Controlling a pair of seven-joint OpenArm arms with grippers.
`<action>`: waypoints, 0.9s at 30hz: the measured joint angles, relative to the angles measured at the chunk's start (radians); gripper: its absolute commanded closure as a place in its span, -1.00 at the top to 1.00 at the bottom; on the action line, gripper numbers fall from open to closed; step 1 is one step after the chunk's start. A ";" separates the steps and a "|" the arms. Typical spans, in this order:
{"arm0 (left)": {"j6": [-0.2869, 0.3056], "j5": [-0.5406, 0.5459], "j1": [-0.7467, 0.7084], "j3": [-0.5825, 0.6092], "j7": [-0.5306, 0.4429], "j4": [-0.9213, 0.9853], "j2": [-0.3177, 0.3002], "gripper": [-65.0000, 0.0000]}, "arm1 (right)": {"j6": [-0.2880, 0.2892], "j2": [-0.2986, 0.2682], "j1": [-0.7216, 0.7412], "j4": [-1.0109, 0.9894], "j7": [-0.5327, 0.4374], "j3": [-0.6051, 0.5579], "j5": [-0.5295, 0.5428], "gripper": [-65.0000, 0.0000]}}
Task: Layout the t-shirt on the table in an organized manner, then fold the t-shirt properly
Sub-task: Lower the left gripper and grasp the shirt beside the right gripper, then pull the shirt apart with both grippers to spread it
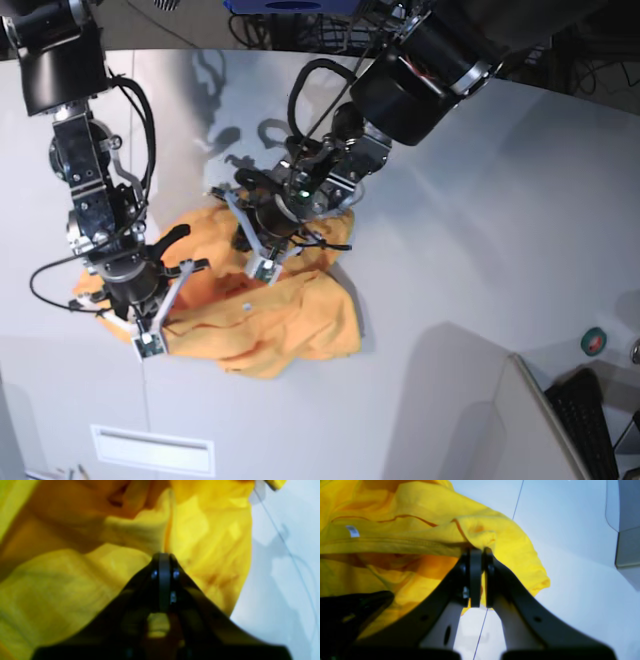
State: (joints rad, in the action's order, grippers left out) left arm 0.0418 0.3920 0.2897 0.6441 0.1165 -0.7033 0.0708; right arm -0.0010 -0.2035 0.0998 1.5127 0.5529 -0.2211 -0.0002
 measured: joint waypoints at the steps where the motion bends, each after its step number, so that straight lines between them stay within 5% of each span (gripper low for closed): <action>1: 0.015 0.005 -0.023 -0.031 -0.018 -0.023 -0.030 -1.00 | 0.000 0.000 -0.019 0.019 0.000 0.001 -0.003 -1.00; 9: 0.004 0.005 -0.237 -0.230 -0.053 -0.293 -0.306 -1.00 | 0.000 0.019 -0.094 0.180 0.035 -0.008 -0.004 -1.00; 14: -0.017 -0.002 -0.307 -0.387 0.010 -0.370 -0.402 -1.00 | 0.003 0.045 -0.040 0.175 0.107 -0.010 0.013 -1.00; 21: -0.052 -0.015 -0.317 -0.454 0.081 -0.420 -0.423 -1.00 | 0.008 0.052 0.126 -0.185 0.100 0.165 0.019 -1.00; 27: -0.047 -0.006 -0.325 -0.452 0.241 -0.527 -0.412 -1.00 | 0.001 0.043 0.126 -0.336 0.101 0.270 0.008 -1.00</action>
State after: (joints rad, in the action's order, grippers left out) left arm -0.0055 0.3859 -0.0349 0.1921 0.3580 -1.2304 -0.3412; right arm -0.0002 -0.1608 0.2253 1.1767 0.6544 0.0486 0.0078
